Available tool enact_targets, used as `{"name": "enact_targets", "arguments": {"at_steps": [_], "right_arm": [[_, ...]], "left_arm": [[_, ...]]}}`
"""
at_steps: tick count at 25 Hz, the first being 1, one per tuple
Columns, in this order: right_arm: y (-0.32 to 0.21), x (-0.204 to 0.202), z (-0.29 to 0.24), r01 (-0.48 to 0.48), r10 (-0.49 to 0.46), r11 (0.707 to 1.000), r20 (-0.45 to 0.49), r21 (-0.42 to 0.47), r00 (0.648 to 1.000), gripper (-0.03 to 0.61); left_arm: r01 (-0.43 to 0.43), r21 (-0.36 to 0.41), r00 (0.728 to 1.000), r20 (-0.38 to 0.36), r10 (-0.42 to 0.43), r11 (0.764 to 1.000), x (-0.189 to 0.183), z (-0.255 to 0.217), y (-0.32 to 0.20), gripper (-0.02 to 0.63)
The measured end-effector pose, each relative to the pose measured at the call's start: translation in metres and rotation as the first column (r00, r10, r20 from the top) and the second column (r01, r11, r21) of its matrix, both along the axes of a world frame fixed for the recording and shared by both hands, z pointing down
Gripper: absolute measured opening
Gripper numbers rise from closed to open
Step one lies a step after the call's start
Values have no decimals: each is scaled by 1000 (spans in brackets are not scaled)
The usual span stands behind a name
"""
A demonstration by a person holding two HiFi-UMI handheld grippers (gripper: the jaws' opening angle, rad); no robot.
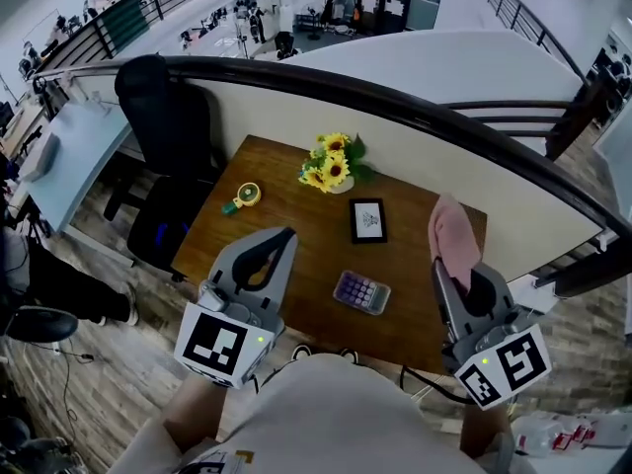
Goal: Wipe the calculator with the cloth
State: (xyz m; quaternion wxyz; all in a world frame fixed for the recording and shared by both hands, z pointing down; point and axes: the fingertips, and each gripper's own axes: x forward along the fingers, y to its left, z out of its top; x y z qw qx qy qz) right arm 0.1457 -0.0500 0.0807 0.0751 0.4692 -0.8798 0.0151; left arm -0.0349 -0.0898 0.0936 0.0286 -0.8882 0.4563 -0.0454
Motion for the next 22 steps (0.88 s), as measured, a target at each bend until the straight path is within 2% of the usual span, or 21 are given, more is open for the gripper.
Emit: {"name": "enact_targets", "arguments": {"at_steps": [4, 8, 22], "right_arm": [[3, -14, 31, 38, -38, 996, -7, -79, 999, 23], [-8, -14, 46, 30, -34, 995, -45, -96, 998, 23], [-9, -14, 45, 25, -29, 995, -49, -94, 998, 23]], "left_arm": [[25, -59, 1000, 2, -25, 998, -8, 23, 4, 5], [40, -104, 999, -16, -41, 994, -10, 38, 2, 5], [44, -92, 999, 4, -44, 995, -9, 33, 7, 5]]}}
